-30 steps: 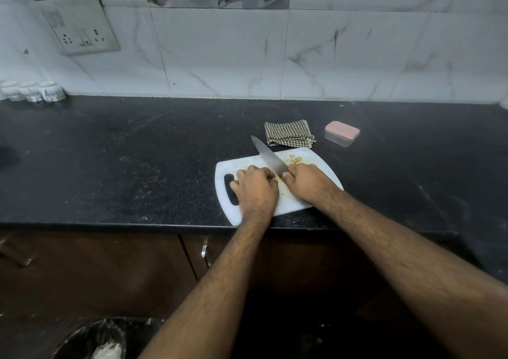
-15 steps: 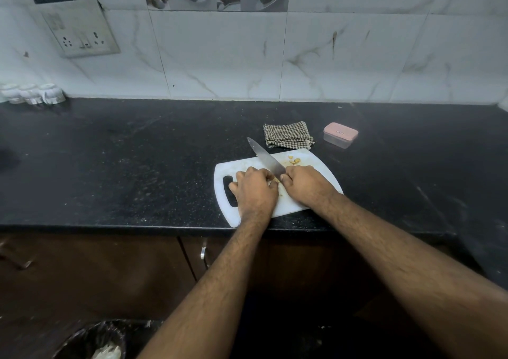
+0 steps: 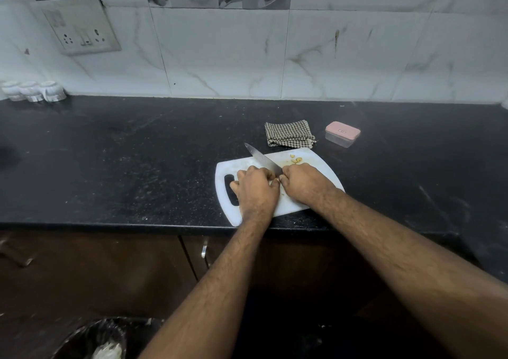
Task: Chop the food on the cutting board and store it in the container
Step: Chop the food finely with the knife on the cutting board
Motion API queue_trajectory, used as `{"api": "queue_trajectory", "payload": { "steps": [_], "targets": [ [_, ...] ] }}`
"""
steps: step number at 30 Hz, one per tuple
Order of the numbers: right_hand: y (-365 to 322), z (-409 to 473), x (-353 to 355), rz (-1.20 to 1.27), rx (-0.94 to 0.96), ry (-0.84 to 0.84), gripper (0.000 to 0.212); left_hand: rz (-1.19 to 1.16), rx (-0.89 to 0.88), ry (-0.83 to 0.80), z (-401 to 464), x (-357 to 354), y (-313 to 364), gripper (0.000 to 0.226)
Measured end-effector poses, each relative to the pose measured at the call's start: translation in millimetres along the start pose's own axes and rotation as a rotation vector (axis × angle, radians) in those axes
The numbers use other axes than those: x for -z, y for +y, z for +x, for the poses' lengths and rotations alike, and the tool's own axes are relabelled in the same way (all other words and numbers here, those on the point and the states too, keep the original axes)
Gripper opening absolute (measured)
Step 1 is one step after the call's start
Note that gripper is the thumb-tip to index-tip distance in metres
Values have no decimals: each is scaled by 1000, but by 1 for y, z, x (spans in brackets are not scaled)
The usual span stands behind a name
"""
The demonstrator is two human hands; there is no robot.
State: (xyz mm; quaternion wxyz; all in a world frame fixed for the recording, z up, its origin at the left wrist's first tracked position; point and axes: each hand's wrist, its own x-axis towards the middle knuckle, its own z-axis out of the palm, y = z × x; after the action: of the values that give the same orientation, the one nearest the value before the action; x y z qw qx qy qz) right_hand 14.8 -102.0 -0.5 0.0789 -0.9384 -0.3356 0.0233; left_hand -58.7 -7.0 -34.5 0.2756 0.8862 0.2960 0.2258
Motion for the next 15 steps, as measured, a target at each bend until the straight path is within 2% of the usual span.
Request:
{"api": "queue_trajectory", "payload": {
  "steps": [4, 15],
  "targets": [
    [-5, 2, 3, -12, -14, -38, 29, 3, -4, -2, 1, -1, -2, 17],
    [-3, 2, -5, 25, -70, 1, 28, 2, -9, 6, -1, -1, -2, 16]
  ]
}}
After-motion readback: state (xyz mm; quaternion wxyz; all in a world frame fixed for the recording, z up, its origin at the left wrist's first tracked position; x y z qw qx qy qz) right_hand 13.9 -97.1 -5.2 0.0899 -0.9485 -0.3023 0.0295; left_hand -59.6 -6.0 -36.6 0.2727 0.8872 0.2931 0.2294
